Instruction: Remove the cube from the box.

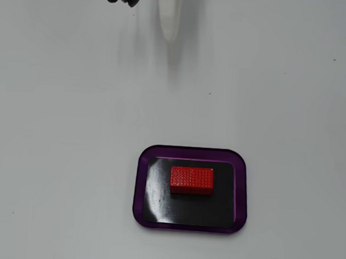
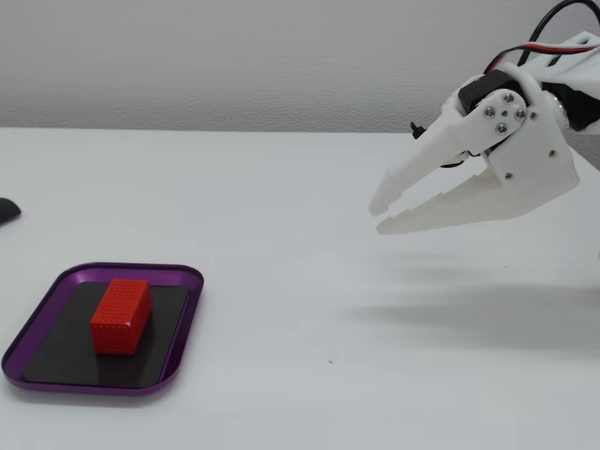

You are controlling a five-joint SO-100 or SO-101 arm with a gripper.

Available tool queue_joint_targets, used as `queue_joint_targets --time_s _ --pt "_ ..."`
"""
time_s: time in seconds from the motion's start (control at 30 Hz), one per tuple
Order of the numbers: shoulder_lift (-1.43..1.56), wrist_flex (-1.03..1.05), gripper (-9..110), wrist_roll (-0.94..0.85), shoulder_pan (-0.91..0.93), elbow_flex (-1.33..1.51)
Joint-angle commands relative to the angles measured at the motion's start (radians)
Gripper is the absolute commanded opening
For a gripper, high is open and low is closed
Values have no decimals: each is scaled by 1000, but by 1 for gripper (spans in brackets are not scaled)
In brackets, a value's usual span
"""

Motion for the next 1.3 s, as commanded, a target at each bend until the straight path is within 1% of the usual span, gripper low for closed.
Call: queue_joint_targets --time_s 0.0,0.63,0.7,0.83,0.93,1.07,1.17,1.27 --pt "11 -144 0 109 6 14" --pt "9 -149 0 106 8 -18" --pt "-3 -167 0 112 25 -77" --pt "-8 -173 0 109 123 -281" --pt "-18 -204 3 107 132 -396" --pt "-196 -221 7 107 81 -433" --pt "-445 -224 9 106 -12 -480" --pt "-736 -212 10 106 -71 -627"
